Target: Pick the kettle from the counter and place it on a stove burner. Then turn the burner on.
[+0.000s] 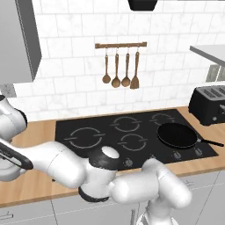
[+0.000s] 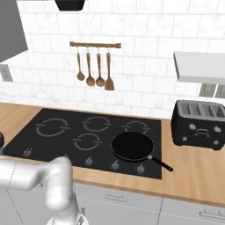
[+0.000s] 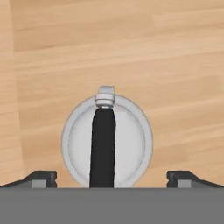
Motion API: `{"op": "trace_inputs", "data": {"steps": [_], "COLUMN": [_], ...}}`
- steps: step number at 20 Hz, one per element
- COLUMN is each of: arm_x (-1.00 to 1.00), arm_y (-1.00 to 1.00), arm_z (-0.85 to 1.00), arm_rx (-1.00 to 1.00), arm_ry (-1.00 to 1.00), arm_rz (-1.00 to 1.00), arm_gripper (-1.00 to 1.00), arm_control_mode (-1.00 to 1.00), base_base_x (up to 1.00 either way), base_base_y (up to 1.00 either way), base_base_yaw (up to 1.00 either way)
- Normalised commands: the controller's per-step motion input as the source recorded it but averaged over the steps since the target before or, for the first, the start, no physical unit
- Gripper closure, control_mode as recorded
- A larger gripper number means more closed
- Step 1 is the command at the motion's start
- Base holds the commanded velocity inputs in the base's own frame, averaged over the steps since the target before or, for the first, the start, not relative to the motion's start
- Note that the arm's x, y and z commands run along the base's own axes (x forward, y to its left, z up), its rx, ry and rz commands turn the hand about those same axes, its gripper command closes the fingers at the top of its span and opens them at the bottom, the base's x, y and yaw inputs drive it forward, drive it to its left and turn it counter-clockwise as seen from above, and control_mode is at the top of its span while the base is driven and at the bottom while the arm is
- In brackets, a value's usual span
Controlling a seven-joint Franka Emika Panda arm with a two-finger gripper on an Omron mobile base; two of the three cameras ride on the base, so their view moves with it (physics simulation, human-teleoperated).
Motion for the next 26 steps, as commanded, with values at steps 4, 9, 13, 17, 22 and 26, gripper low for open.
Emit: {"op": "trace_inputs", "data": {"steps": [4,9,13,17,22,26], "arm_x": [0.44,0.23,-0.01,-0.41,-0.51,-0.06], "arm_y": [0.16,0.08,0.0,-0.29,-0.79,-1.0], "arm_z": [-0.48,-0.21,-0.17,-0.07,0.0,0.04], "arm_rx": [0.0,0.0,-0.11,-0.21,-0.23,-0.14], "arm_ry": [0.0,0.0,-0.07,-0.52,-0.82,-0.63], "arm_rz": [0.0,0.0,0.0,0.0,0.0,-0.08], "arm_gripper": [-1.0,1.0,1.0,1.0,1.0,1.0], "arm_control_mode": [-1.0,-1.0,-1.0,-1.0,-1.0,-1.0], "base_base_x": [0.0,0.0,0.0,0.0,0.0,0.0], "base_base_y": [0.0,0.0,0.0,0.0,0.0,0.0], "base_base_yaw": [0.0,0.0,0.0,0.0,0.0,0.0]}}
